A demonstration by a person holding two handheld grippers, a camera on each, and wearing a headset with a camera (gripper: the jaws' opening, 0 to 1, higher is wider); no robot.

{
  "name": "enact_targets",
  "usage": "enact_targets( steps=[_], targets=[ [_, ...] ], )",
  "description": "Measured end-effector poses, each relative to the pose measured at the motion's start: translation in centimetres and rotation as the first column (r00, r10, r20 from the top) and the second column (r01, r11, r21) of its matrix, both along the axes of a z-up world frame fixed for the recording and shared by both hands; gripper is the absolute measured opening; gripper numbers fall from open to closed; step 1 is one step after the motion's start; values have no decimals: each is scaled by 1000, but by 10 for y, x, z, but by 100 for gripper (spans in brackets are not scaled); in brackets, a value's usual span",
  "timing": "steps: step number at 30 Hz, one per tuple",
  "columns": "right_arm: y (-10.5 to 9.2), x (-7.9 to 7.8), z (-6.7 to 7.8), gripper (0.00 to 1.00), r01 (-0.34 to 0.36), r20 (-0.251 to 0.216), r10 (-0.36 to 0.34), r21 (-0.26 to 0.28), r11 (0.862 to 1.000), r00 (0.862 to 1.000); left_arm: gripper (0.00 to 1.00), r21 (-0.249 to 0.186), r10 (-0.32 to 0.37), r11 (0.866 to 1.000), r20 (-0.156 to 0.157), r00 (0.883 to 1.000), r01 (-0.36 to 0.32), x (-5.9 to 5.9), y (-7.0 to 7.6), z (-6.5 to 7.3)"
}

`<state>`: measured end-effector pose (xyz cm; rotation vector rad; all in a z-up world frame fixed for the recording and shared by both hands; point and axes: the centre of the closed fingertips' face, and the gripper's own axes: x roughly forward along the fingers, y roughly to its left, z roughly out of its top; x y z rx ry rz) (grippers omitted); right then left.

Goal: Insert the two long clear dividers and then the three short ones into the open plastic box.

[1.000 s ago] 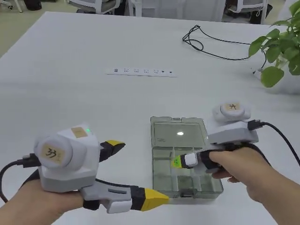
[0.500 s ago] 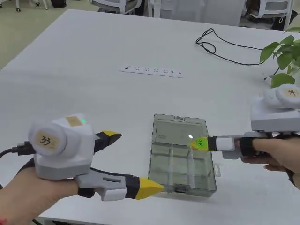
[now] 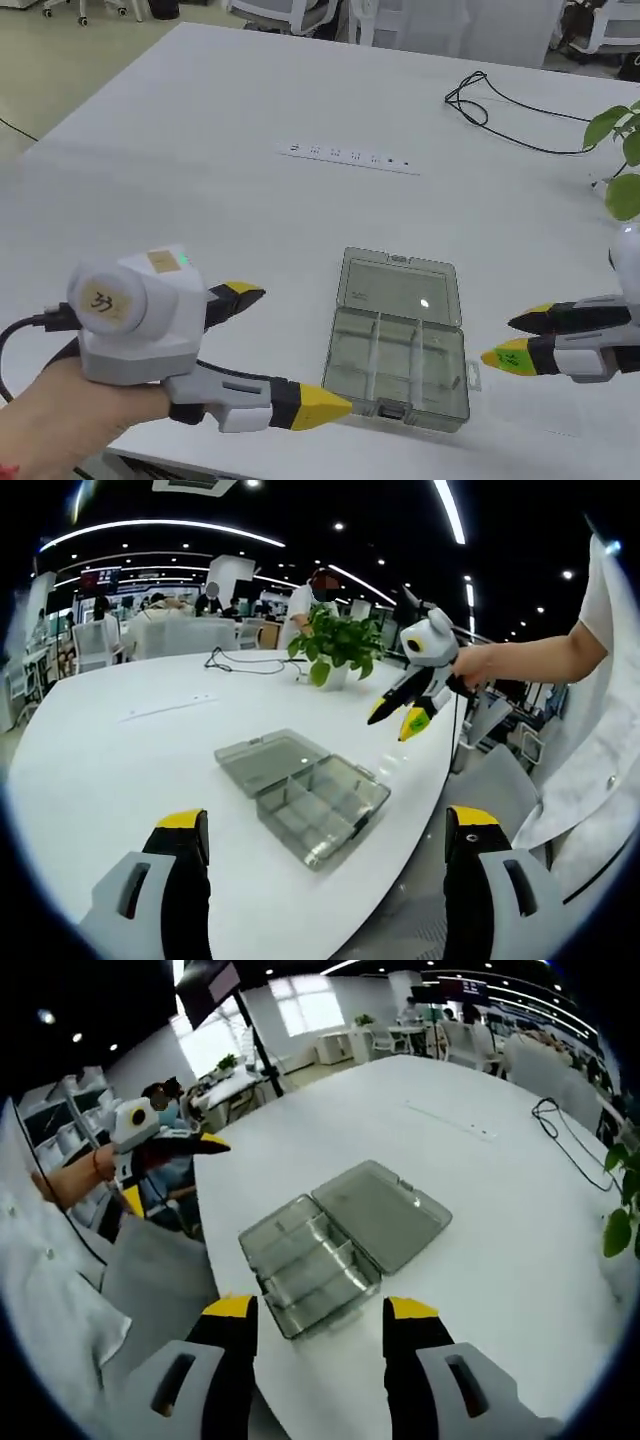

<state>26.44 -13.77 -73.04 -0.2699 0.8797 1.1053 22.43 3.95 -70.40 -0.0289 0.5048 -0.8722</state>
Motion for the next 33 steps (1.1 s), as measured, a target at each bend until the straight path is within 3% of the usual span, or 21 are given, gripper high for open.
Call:
enact_targets(
  steps=[3,5,9,11,15,16,17,22,24,25,29,33],
  targets=[
    [-10,-5,-14,54,-107,15,108,-77,991,994,100,0,2,1000,3,1000,-2,1,2,0],
    [-17,-10,-26,56,-185,12,189,-138,973,982,100,0,5,1000,5,1000,-5,2,3,1],
    [-24,-8,-37,57,-248,22,256,-185,951,966,100,2,10,1000,7,1000,-10,3,5,1],
    [-28,-8,-45,57,-307,29,320,-217,927,947,100,1,15,1000,7,1000,-15,3,6,1],
    [-36,-7,-63,55,-369,10,387,-284,885,922,100,0,18,1000,8,1000,-18,2,6,1],
    [-39,-5,-68,54,-397,24,424,-311,864,905,100,0,19,1000,5,1000,-19,2,6,0],
    [-40,-5,-72,53,-411,23,441,-324,852,897,100,0,19,1000,4,1000,-19,2,6,0],
    [-44,-4,-90,49,-437,0,467,-351,828,884,100,1,22,1000,-2,1000,-22,1,7,-5],
    [-46,-5,-96,49,-455,-5,488,-372,809,873,100,3,22,1000,-6,1000,-22,0,8,-7],
    [-48,-5,-99,48,-466,-6,504,-391,793,863,100,3,23,1000,-8,1000,-23,0,9,-7],
    [-49,-5,-105,48,-480,-9,522,-409,776,853,100,0,29,1000,-12,999,-29,0,10,-9],
    [-54,2,-114,46,-481,-23,519,-413,774,855,100,-6,32,999,-13,999,-32,0,10,-8]
  ],
)
